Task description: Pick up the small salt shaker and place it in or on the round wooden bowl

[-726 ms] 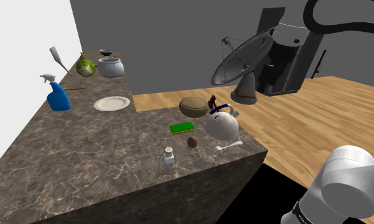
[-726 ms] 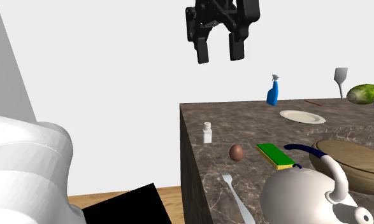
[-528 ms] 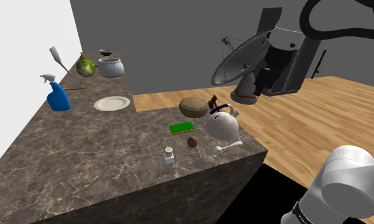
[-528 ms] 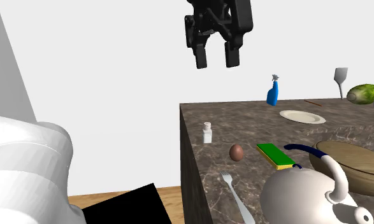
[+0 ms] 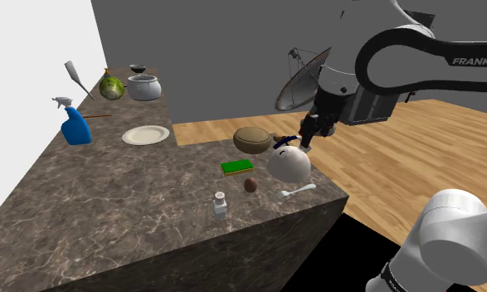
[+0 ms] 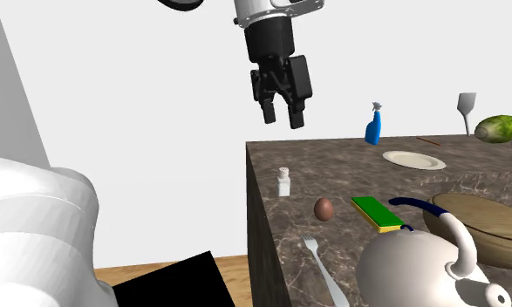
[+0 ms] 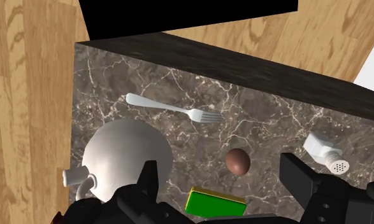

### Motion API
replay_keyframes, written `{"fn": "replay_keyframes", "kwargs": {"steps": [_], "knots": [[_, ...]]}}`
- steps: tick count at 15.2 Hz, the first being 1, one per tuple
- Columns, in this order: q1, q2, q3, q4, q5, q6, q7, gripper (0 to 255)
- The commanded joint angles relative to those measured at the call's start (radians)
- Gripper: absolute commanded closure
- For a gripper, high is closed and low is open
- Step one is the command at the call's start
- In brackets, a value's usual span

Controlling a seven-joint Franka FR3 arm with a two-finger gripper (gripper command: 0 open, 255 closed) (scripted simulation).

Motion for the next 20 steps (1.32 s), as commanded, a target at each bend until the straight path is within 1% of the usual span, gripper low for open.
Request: {"fn": "replay_keyframes", "kwargs": {"steps": [1,7,12,16,18,20], "knots": [[0.006,0.035,0.042,-0.018,0.014,0.06,0.054,0],[0.008,0.165,0.169,-0.043,0.032,0.23,0.209,0],[-0.012,0.315,0.283,-0.019,0.005,0.363,0.355,0],[-0.047,0.458,0.378,0.03,-0.063,0.452,0.494,0],[-0.069,0.537,0.426,0.065,-0.118,0.487,0.575,0],[-0.089,0.623,0.471,0.107,-0.19,0.513,0.664,0]]}}
